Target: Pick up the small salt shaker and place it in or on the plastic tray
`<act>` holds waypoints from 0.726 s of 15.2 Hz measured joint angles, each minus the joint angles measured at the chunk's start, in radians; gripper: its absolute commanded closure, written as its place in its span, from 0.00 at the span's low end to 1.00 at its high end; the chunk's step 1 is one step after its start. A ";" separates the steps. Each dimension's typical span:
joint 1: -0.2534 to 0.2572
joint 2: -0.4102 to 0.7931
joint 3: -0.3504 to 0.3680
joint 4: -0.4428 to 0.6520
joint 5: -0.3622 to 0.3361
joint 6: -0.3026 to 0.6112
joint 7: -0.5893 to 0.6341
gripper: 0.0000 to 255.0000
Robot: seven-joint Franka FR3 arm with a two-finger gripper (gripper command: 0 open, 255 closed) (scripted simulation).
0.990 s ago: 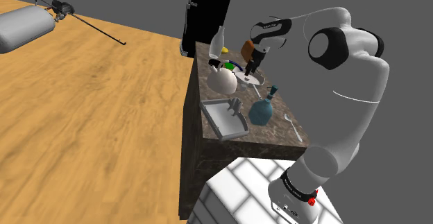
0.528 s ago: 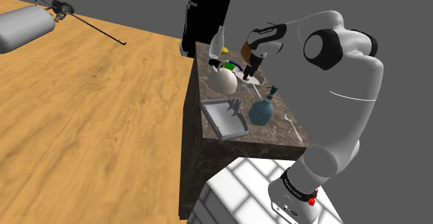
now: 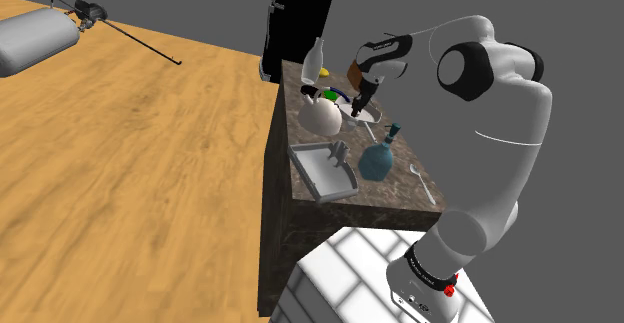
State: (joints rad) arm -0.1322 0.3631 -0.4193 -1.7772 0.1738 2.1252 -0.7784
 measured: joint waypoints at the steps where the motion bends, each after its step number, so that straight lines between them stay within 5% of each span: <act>1: 0.000 0.000 0.000 0.000 0.000 0.000 0.000 1.00; 11: 0.002 -0.011 -0.003 0.014 -0.007 -0.024 0.005 1.00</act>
State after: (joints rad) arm -0.1300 0.3518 -0.4218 -1.7634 0.1672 2.1010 -0.7732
